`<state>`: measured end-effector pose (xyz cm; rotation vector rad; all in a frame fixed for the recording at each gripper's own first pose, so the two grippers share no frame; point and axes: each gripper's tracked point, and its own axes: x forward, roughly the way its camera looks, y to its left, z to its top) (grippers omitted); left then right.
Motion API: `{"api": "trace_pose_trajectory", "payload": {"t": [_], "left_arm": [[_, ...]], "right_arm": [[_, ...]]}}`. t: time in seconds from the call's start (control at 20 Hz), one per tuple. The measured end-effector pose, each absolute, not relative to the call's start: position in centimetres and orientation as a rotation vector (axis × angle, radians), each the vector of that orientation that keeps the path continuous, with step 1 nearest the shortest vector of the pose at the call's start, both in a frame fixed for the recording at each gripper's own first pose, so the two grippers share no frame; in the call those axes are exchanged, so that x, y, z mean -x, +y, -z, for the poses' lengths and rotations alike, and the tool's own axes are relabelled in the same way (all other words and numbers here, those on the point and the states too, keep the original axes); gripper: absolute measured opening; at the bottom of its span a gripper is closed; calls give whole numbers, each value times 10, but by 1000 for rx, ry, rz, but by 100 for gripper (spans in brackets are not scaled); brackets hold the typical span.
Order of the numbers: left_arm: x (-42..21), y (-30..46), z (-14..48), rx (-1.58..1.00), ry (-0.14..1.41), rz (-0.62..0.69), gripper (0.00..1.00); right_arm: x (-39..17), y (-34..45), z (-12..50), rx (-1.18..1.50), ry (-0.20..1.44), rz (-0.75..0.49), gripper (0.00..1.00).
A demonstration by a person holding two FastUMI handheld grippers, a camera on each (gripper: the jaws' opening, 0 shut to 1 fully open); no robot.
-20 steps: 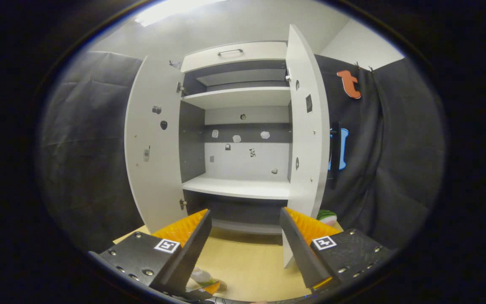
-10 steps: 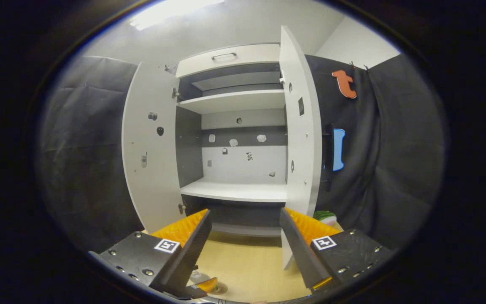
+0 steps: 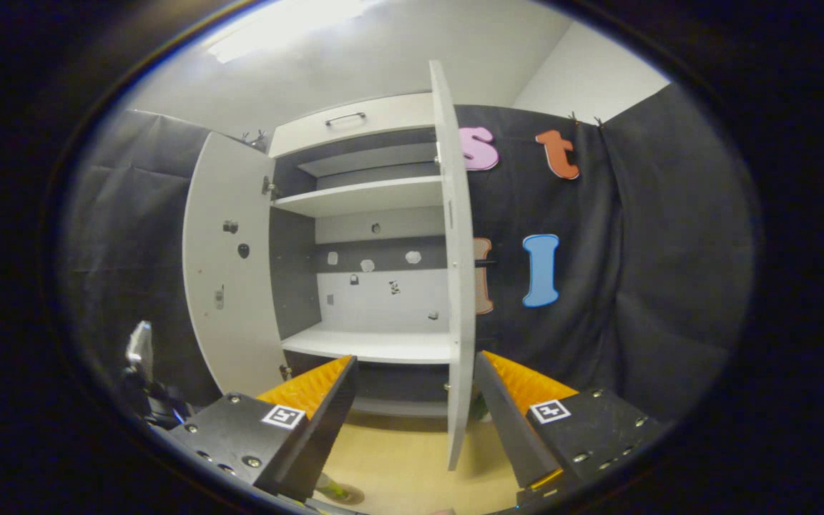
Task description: Grasp the bottle in the cabinet with the left hand and place it on the coaster, then close the right door with the right hand and the left door with the left hand.
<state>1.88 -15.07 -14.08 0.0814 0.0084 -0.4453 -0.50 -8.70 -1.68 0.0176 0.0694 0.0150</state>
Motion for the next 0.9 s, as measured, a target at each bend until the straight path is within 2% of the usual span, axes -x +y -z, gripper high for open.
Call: {"api": "trace_pose_trajectory", "payload": {"t": [0.3,0.35,0.4,0.45,0.5,0.75,0.9], "left_arm": [[-13,-127,86,-60,-8,399,92],[-12,-121,79,-51,-11,393,92],[-11,-114,73,-53,-16,387,92],[-11,-105,69,-61,-22,373,92],[-10,-95,64,-73,-34,355,92],[-8,-48,48,-22,-26,273,94],[-8,-17,27,42,-17,218,92]], "right_arm": [[-8,-186,-4,30,25,117,98],[-12,-200,-6,40,28,127,99],[-16,-214,-4,56,42,129,94],[-21,-230,-2,73,62,139,94],[-27,-247,-1,81,75,154,98],[-50,-296,5,73,140,190,98],[-67,-300,1,43,138,178,98]]}}
